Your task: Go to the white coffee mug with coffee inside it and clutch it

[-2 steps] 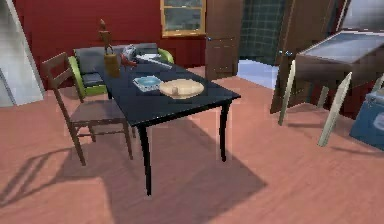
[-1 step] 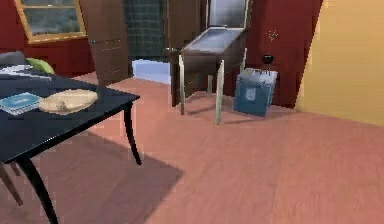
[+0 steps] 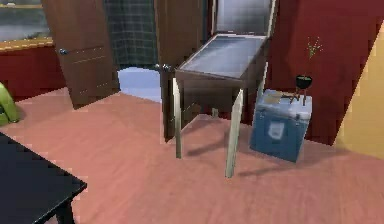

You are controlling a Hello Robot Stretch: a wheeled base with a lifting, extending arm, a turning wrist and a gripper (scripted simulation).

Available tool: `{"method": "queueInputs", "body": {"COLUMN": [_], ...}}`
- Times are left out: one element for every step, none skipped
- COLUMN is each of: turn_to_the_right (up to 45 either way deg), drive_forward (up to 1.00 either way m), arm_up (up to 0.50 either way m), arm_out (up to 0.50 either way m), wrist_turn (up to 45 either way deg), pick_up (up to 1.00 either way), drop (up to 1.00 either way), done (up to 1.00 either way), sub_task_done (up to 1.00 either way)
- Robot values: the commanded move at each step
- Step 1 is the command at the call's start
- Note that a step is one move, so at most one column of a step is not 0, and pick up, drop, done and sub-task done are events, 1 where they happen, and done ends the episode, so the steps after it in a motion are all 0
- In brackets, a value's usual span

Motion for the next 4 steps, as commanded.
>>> {"method": "queueInputs", "body": {"turn_to_the_right": [0.0, -15.0, 0.0, -42.0], "drive_forward": [0.55, 0.00, 0.40, 0.00], "arm_up": [0.00, 0.00, 0.00, 0.00], "arm_out": [0.00, 0.00, 0.00, 0.00], "wrist_turn": [0.0, 0.0, 0.0, 0.0], "pick_up": [0.00, 0.00, 0.00, 0.00], "drop": [0.00, 0.00, 0.00, 0.00], "done": [0.00, 0.00, 0.00, 0.00], "sub_task_done": [0.00, 0.00, 0.00, 0.00]}}
